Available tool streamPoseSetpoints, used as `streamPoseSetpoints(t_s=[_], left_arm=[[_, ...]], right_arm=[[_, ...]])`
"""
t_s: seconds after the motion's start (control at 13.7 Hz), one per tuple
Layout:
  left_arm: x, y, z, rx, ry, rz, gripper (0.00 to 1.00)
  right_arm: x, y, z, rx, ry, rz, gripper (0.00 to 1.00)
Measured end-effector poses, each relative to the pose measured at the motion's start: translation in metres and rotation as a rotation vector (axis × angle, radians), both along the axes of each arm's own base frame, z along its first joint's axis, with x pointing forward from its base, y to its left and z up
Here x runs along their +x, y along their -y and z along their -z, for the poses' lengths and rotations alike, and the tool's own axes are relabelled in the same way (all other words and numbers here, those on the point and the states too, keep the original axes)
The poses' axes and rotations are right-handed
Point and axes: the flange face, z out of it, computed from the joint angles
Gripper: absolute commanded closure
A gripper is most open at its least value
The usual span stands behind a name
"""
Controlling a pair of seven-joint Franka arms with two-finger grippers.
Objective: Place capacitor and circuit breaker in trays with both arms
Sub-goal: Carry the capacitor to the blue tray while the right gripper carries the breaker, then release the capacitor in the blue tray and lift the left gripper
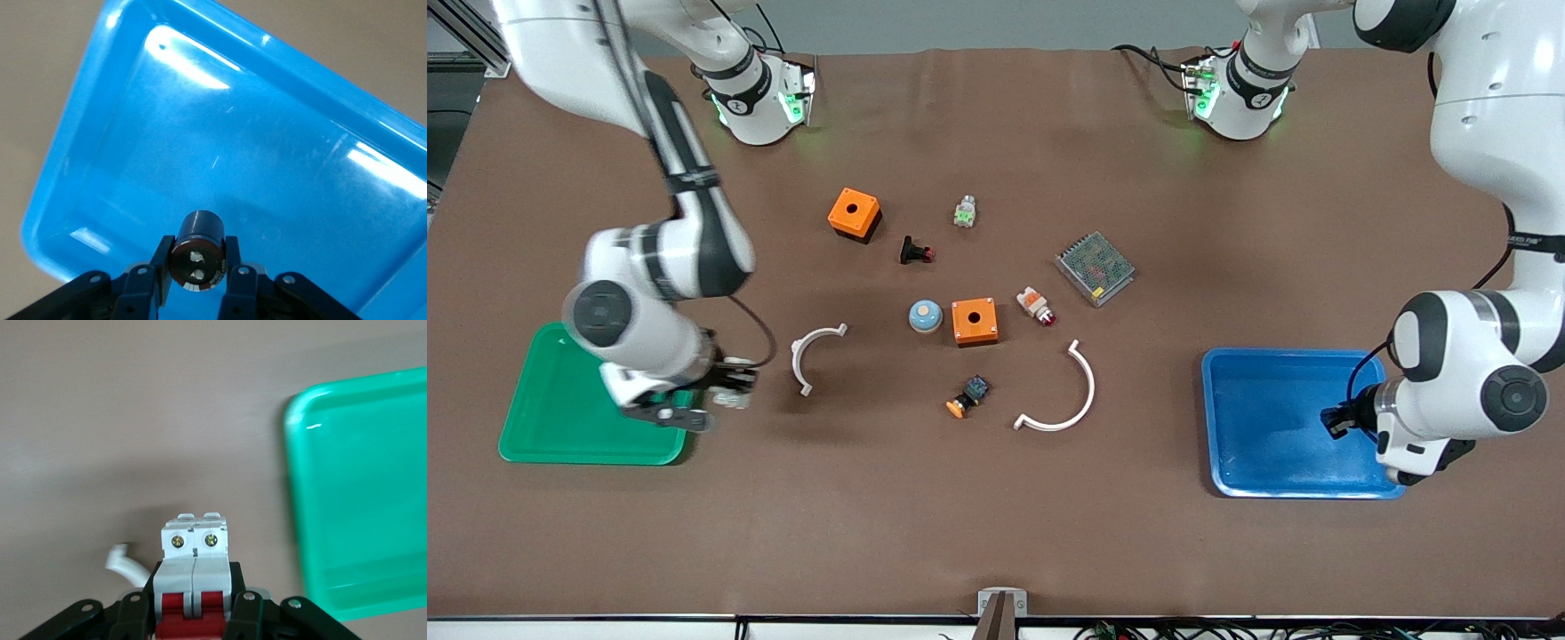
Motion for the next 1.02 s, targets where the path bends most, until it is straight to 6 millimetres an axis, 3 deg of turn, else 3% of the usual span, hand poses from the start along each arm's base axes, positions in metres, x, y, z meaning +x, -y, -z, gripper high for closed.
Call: streamPoseSetpoints(t_s=[0.15,0.29,0.44,0.59,0.73,0.95,1.02], left_arm=[[0.003,0.006,0.013,-0.007,0.023,0.004,0.72],[0.004,0.009,0.020,-0.009,0.028,0.007,0.72],[0.004,0.009,0.025,-0.011,0.028,0.007,0.72],[0.006,0.010,0.031,-0.014,0.048,0.008,0.72],[0.007,0.012,0.039,-0.017,0.051,0.010,0.72],[0.006,0.014,0.044,-0.019,0.047,0.012,0.70],[0.006,0.014,0.044,-0.019,0.048,0.012,0.60]], right_arm=[[0.000,0.069,-0.003,0.004,-0.014,-0.040,1.00],[-0.009,0.138,0.008,0.008,-0.025,-0.051,1.00],[-0.024,0.190,0.028,0.004,0.005,-0.085,1.00],[-0.039,0.229,0.047,-0.004,0.026,-0.121,1.00],[-0.046,0.253,0.063,0.003,0.043,-0.137,1.00],[-0.047,0.255,0.087,0.047,0.052,-0.130,1.00],[-0.047,0.253,0.092,0.052,0.050,-0.128,1.00]])
